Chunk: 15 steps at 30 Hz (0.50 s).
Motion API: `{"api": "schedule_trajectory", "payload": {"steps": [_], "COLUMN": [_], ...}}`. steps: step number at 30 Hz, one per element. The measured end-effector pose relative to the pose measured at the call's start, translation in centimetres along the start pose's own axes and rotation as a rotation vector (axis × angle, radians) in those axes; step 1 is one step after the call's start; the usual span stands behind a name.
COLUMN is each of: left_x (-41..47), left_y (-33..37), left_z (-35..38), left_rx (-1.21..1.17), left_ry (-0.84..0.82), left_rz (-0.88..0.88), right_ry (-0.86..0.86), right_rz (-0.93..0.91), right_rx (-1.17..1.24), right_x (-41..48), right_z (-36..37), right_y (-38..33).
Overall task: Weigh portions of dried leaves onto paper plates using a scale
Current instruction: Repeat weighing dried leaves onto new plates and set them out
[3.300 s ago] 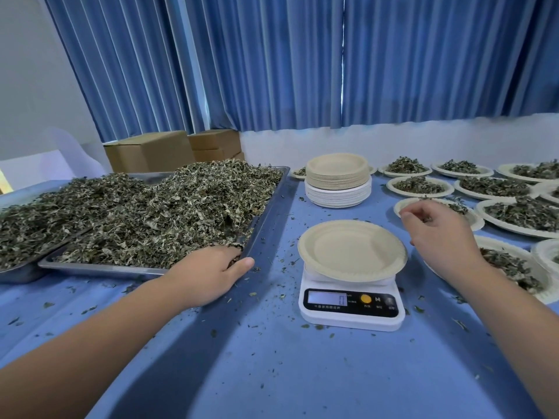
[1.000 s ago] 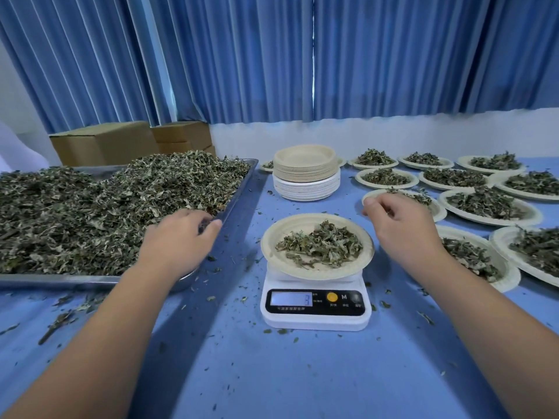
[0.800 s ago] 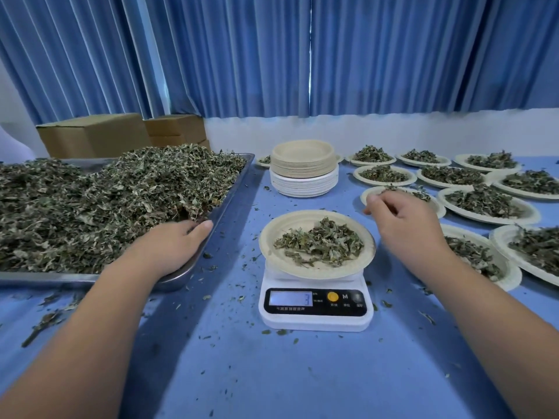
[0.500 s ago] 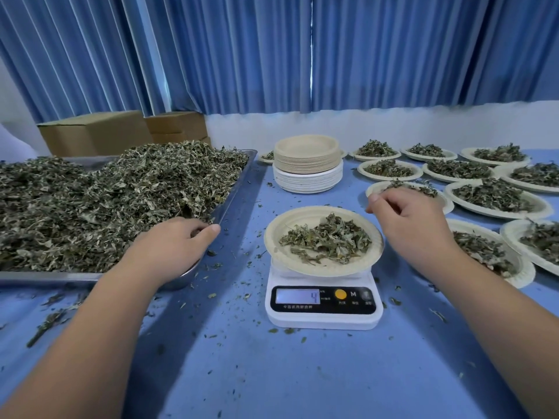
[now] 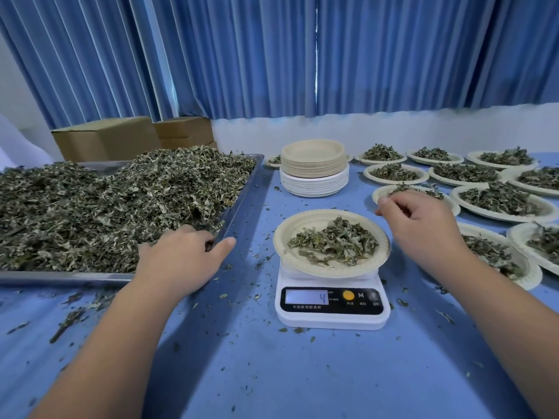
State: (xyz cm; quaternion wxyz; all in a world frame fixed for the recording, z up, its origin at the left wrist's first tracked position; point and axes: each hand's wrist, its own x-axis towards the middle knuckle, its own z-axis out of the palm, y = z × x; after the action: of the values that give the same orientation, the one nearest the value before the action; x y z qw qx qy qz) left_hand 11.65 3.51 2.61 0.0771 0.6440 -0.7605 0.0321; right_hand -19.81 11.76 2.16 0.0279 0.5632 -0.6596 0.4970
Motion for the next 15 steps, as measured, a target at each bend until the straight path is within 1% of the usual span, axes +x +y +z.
{"api": "schedule_trajectory", "payload": {"steps": [3, 4, 7, 12, 15], "left_x": [-0.08, -0.14, -0.36, 0.19, 0.38], "left_y": [-0.22, -0.23, 0.17, -0.25, -0.66], "left_z": [0.33, 0.57, 0.80, 0.70, 0.64], "left_rx": [-0.043, -0.051, -0.049, -0.125, -0.202], "left_ry": [-0.124, -0.129, -0.049, -0.030, 0.024], "left_rz": [-0.010, 0.001, 0.006, 0.002, -0.004], "right_ry": [-0.009, -0.012, -0.013, -0.017, -0.017], "right_rz": [-0.007, -0.010, -0.006, -0.009, -0.011], "right_rx": [-0.007, -0.013, -0.028, -0.036, -0.047], "right_x": [-0.02, -0.02, 0.06, 0.18, 0.27], "right_z": [-0.04, -0.03, 0.06, 0.07, 0.10], "right_y": [-0.05, -0.05, 0.08, 0.34, 0.45]}}
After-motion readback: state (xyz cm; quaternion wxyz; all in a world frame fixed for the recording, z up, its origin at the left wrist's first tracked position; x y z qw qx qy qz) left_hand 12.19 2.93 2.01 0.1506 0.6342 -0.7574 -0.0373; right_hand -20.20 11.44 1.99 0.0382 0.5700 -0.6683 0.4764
